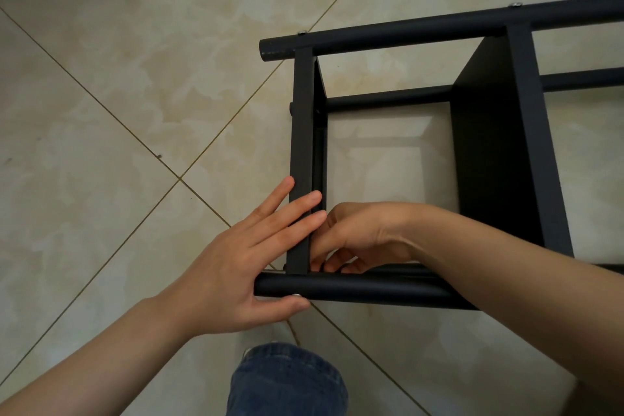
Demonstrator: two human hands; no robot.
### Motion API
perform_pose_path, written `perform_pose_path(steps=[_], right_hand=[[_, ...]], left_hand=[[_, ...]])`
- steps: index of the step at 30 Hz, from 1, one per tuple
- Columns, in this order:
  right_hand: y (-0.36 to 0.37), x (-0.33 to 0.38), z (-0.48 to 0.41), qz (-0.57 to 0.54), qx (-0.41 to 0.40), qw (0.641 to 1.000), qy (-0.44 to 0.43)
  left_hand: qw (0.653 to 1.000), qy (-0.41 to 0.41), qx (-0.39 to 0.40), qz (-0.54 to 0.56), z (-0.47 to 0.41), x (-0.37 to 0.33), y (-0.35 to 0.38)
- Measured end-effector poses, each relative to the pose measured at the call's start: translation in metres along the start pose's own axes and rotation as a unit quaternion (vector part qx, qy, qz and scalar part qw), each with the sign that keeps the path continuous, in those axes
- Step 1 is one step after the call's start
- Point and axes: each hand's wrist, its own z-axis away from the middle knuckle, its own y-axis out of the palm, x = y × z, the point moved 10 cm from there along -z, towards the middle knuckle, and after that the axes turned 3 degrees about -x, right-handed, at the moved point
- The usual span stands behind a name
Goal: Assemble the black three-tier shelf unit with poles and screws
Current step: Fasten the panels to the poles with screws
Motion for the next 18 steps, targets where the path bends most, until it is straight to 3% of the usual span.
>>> perform_pose_path(steps=[18], right_hand=[[-0.0041,-0.0040,0.0052,0.004,0.011,1.000,-0.001]], left_hand=[[1.000,0.003,-0.001,0.002,-0.0008,-0.0006,-0.0011]])
